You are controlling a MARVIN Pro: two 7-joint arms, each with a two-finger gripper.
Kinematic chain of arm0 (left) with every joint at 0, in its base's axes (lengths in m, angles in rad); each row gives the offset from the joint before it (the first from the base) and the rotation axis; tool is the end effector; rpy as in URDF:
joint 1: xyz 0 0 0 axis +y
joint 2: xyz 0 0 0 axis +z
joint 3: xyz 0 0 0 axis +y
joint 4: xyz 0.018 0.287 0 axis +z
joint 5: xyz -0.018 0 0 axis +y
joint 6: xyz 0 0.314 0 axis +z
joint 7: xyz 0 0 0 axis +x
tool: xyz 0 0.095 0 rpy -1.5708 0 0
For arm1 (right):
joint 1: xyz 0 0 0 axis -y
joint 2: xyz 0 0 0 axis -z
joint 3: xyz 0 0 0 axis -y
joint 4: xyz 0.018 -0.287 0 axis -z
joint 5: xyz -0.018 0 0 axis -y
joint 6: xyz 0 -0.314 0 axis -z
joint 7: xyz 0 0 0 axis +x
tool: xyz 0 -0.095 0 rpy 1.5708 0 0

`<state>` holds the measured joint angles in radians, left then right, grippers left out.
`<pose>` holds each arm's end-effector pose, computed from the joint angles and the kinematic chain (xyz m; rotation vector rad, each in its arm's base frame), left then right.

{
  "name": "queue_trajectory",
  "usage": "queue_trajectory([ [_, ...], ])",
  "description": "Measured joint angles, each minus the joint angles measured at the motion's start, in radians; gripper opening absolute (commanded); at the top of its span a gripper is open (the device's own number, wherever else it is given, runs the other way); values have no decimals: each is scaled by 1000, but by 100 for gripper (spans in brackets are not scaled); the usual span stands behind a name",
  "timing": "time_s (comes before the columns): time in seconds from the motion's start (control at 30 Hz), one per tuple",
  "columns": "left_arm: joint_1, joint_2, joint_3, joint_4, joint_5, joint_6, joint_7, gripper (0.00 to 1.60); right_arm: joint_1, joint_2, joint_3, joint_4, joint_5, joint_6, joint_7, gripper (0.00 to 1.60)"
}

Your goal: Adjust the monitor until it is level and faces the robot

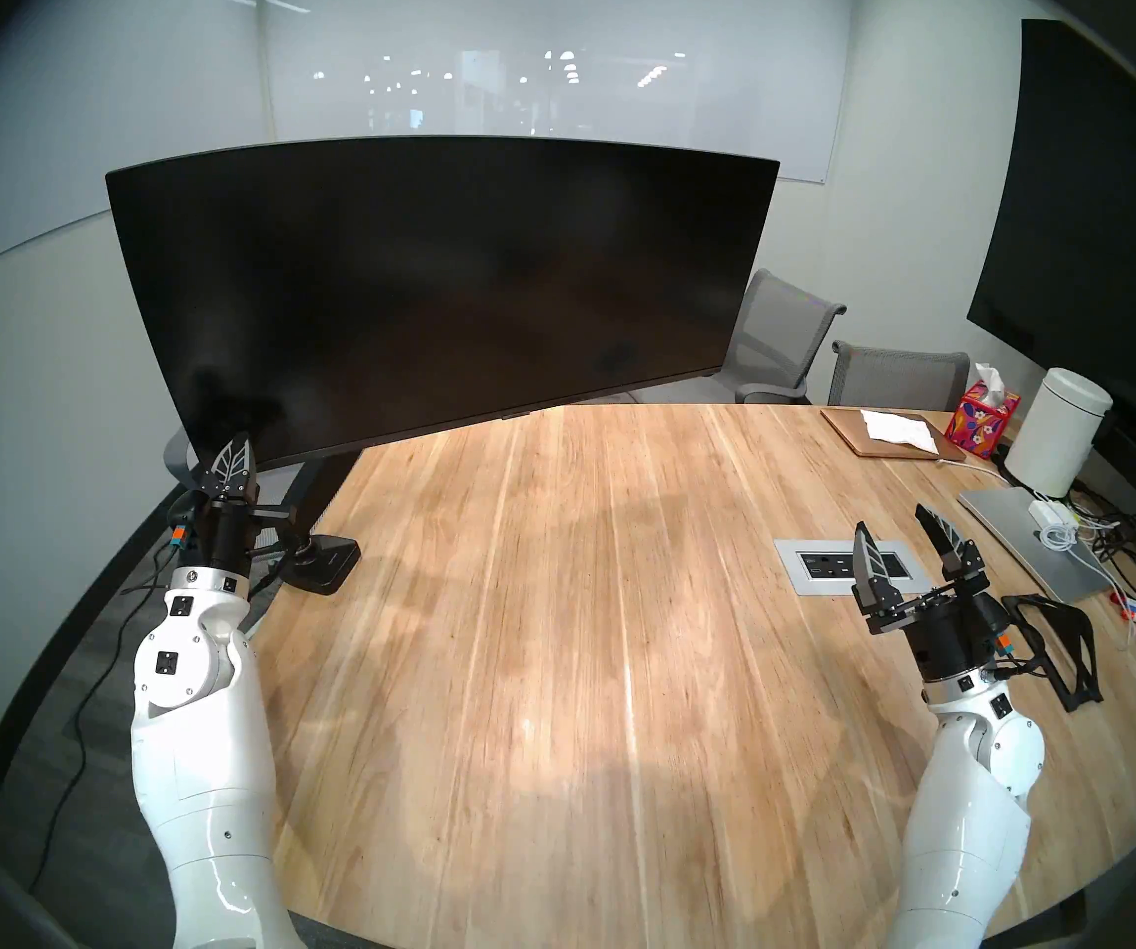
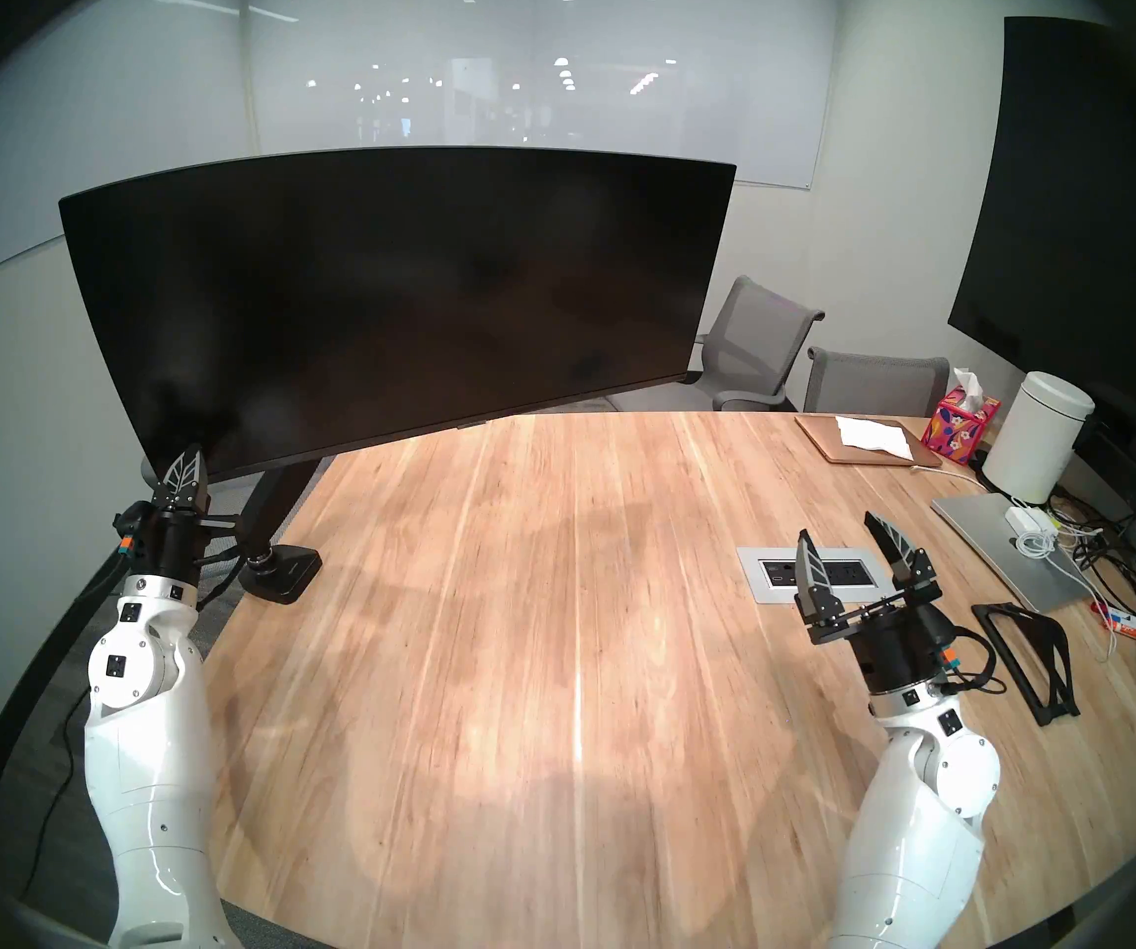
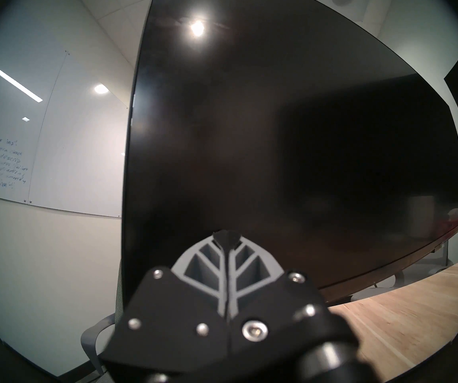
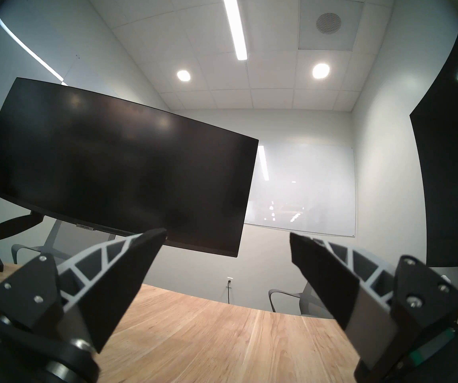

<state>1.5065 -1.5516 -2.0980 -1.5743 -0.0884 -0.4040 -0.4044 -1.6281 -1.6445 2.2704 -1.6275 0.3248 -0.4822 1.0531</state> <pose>0.3896 0.1829 -0.2381 -1.5480 -0.0200 -2.5231 0.3152 -0.1666 -0.2693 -1.4835 -0.4044 -2.6380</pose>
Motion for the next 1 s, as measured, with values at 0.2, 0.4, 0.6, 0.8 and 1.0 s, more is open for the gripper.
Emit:
queue_trajectory([
  [0.2,-8,3,2,8,2,3,8,0,0,0,0,0,0,0,0,160],
  [0.4,-19,8,5,20,11,4,18,0,0,0,0,0,0,0,0,160],
  [0.6,-24,11,7,26,15,4,23,0,0,0,0,0,0,0,0,160],
  [0.8,-29,12,9,32,21,4,29,0,0,0,0,0,0,0,0,160],
  [1.0,-33,14,12,37,25,4,35,0,0,0,0,0,0,0,0,160],
])
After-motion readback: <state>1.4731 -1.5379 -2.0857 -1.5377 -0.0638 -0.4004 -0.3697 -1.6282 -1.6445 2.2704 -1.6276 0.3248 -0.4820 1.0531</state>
